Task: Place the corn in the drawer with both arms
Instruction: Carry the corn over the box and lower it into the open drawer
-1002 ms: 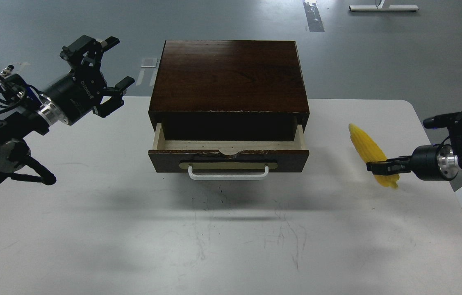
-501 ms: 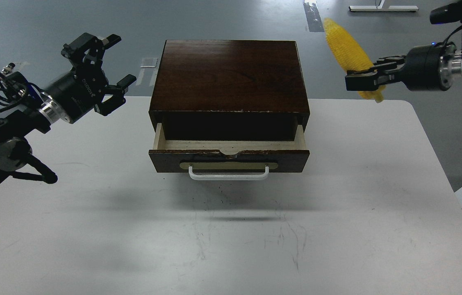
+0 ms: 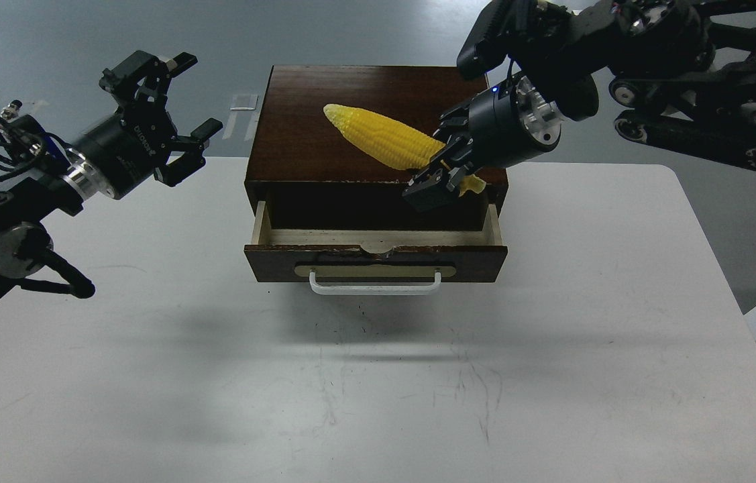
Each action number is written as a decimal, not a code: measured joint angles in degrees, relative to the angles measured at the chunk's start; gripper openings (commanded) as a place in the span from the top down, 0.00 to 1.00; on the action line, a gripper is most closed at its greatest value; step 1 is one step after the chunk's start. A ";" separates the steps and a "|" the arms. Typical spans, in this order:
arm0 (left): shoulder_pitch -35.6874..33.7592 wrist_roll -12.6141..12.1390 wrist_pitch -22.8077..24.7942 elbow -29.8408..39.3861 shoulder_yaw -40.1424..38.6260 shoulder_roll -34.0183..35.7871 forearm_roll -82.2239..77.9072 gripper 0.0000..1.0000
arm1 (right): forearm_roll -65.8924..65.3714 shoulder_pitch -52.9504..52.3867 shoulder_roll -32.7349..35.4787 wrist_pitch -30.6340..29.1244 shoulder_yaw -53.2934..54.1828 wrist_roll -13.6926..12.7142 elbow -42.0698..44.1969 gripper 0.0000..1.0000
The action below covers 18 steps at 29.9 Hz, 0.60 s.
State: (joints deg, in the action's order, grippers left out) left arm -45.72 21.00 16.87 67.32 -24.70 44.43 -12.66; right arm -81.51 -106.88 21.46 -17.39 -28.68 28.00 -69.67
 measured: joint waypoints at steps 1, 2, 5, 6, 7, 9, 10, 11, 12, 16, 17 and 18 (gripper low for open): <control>-0.03 0.00 0.00 0.00 0.00 0.01 0.00 0.02 | -1.08 -0.05 -0.89 0.97 -0.38 0.00 0.05 0.80; -0.04 0.00 0.00 0.00 0.00 0.02 0.00 0.02 | -2.06 -0.07 -1.53 1.84 -0.68 0.00 0.08 0.80; -0.06 0.00 0.00 0.00 0.01 0.04 0.00 0.02 | -5.10 -0.14 -2.92 4.70 -1.99 0.00 0.15 0.80; -0.06 0.00 0.00 0.00 0.00 0.05 0.00 0.02 | -6.25 -0.15 -3.29 5.95 -2.57 0.00 0.14 0.80; -0.07 0.00 0.00 0.00 0.01 0.06 0.00 0.02 | -7.63 -0.16 -3.70 7.36 -3.24 0.00 0.11 0.80; -0.07 0.00 0.00 0.00 0.00 0.10 0.00 0.02 | -10.28 -0.17 -4.64 9.69 -4.45 0.00 0.05 0.80; -0.07 0.00 0.00 0.00 0.01 0.16 0.00 0.02 | -11.36 -0.17 -5.07 10.63 -4.92 0.00 0.04 0.80; -0.07 0.00 0.00 0.00 0.01 0.21 0.00 0.02 | -12.23 -0.17 -5.44 11.54 -5.34 0.00 0.05 0.80; -0.07 0.00 0.00 0.00 0.01 0.26 0.00 0.02 | -12.75 -0.17 -5.83 12.22 -5.70 0.00 0.12 0.80; -0.07 0.00 0.06 0.00 0.01 0.42 0.00 0.02 | -13.59 -0.17 -7.10 13.81 -6.50 0.00 1.32 0.79; -0.07 0.00 0.06 0.00 0.01 0.44 0.00 0.02 | -13.61 -0.17 -7.35 13.93 -6.80 0.00 1.68 0.79; -0.08 0.00 0.07 0.00 0.01 0.46 0.00 0.02 | -13.61 -0.17 -7.55 14.00 -7.20 0.00 1.94 0.76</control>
State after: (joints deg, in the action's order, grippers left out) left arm -45.80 21.00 16.94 67.32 -24.70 44.89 -12.66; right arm -95.11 -107.05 13.91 -3.39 -35.87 28.00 -67.73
